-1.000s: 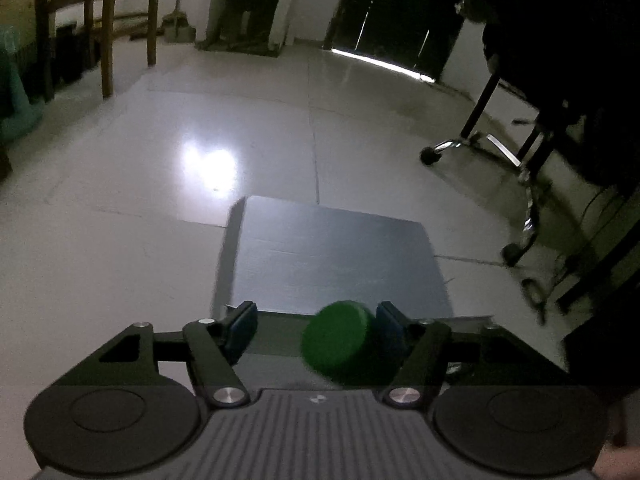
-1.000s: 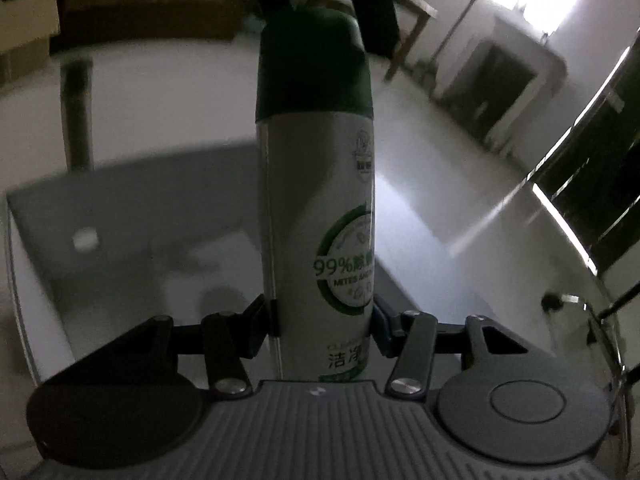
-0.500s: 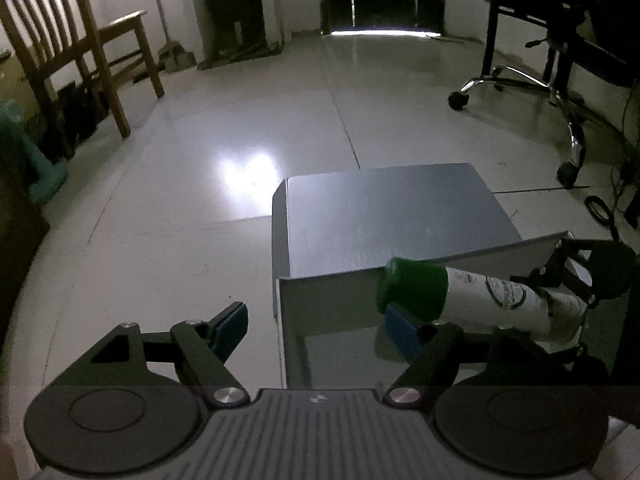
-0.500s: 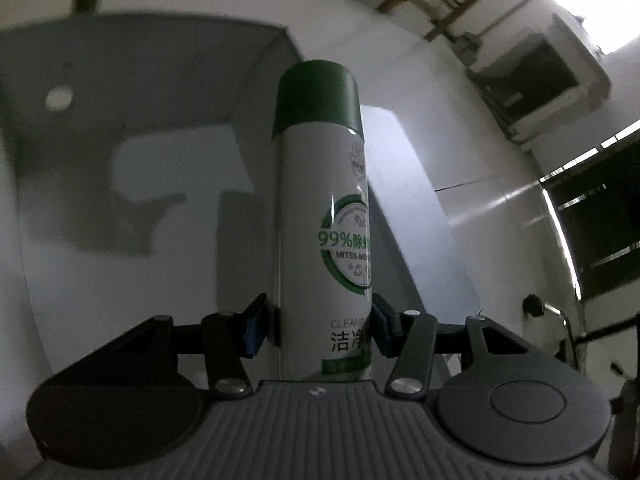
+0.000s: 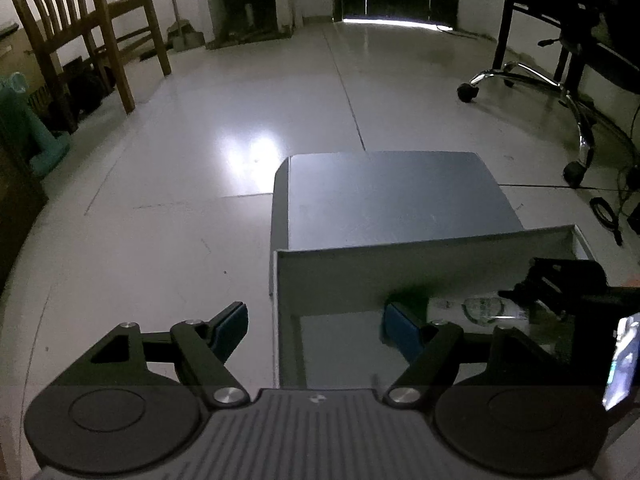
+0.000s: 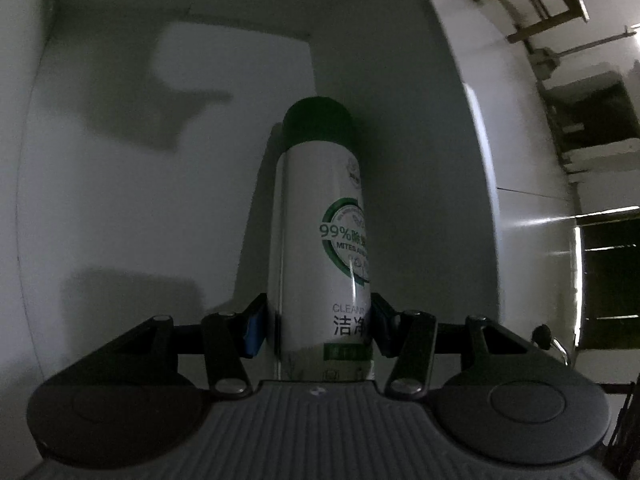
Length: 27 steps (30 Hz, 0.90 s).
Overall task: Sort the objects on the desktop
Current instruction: 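Lay the spray can down inside the box and open the right tool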
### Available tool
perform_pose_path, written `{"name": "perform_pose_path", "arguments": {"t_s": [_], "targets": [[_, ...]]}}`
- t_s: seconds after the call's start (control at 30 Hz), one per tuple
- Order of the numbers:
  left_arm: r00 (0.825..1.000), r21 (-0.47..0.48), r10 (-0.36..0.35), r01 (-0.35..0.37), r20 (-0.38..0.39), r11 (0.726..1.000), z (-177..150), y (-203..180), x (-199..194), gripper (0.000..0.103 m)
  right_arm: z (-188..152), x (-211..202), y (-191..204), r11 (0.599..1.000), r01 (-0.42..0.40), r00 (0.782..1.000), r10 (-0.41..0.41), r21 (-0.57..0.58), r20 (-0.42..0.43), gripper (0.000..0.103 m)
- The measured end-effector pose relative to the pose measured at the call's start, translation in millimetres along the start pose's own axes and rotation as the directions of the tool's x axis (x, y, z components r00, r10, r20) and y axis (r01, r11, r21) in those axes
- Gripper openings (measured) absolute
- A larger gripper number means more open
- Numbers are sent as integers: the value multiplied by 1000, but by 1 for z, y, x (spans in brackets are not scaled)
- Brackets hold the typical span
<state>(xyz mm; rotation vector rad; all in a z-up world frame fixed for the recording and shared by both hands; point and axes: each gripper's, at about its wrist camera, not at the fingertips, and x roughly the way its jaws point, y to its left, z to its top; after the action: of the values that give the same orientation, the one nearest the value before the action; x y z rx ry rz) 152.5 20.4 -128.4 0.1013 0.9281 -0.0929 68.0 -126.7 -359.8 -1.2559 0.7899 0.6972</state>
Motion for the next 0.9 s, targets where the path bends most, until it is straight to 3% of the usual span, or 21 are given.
{"name": "perform_pose_path", "arguments": {"t_s": [0.9], "targets": [[999, 57, -26, 28, -39, 998, -40, -39, 7, 77, -50, 57, 7, 996, -62, 979, 75, 71, -191, 55]]}}
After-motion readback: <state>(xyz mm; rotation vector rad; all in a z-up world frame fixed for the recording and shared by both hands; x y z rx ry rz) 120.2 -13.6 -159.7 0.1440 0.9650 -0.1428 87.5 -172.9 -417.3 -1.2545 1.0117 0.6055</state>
